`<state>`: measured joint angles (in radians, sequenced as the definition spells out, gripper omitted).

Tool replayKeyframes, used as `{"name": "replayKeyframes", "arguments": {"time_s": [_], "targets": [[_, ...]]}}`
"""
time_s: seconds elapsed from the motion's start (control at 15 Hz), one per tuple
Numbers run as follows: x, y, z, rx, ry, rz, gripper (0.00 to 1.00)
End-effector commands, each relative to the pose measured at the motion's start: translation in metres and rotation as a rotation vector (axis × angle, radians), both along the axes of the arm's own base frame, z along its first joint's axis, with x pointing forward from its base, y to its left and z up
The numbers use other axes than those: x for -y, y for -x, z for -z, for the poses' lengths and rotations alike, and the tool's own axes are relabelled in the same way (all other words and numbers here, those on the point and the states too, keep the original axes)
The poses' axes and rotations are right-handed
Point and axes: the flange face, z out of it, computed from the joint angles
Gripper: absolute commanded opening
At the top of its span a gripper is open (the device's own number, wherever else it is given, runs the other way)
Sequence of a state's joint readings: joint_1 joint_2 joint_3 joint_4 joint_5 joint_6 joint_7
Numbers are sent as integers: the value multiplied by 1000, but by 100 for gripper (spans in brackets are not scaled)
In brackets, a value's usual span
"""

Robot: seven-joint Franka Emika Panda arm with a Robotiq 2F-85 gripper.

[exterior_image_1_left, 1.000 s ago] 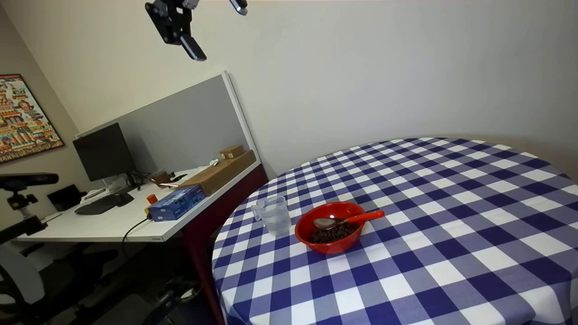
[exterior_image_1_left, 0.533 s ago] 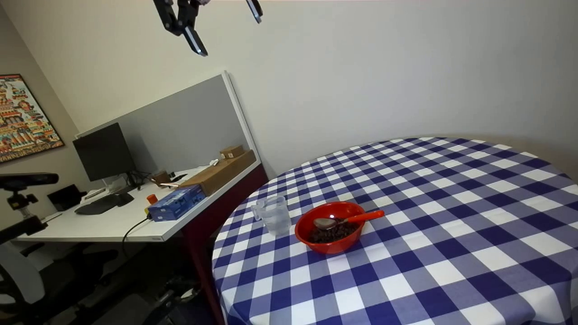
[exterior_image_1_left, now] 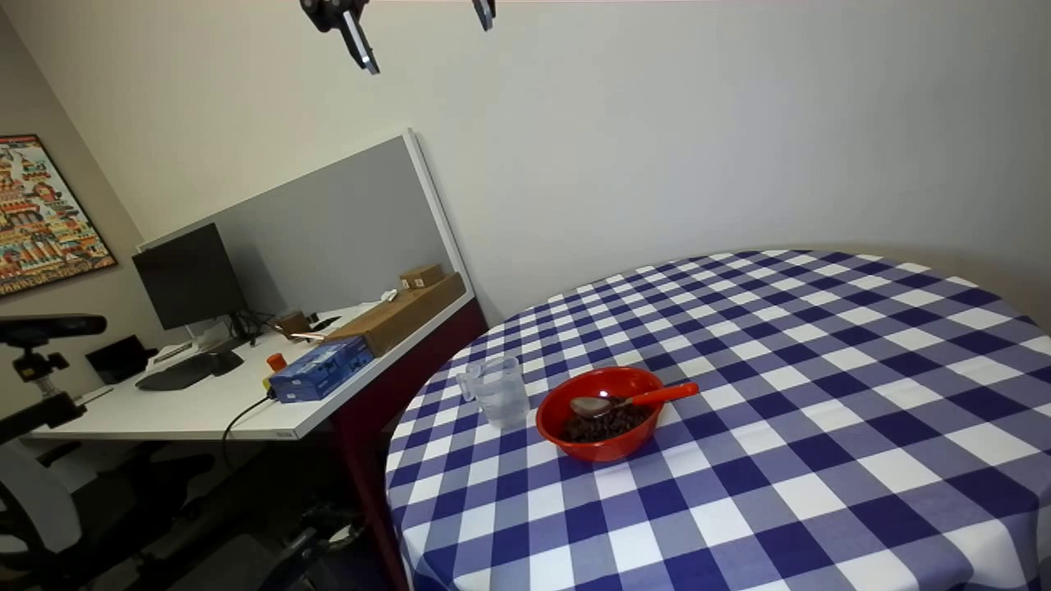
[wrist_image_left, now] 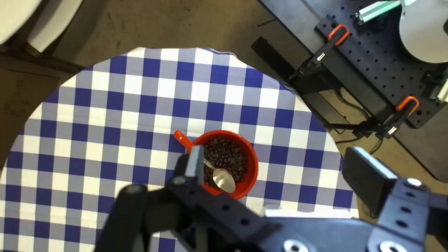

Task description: Put a spoonful of the contents of the bowl into the jug

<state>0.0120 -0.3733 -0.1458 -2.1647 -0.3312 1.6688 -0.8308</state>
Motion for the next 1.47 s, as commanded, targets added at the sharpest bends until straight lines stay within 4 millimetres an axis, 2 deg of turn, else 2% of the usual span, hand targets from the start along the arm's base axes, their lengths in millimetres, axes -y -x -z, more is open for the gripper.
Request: {"name": "replayKeyframes", "arguments": {"time_s": [0.0,0.07,0.33,0.8,1.07,1.4], "targets": [[3,-18,-8,-55,2,-7,100],[1,-7,-3,-16,4,-12,100],[2,-15,-2,-34,8,-7,100],[3,-16,-2,-34,8,-6,100],[8,-37,1,-24,63,-87,100],[14,-75,11,-4,91,-195,100]]}}
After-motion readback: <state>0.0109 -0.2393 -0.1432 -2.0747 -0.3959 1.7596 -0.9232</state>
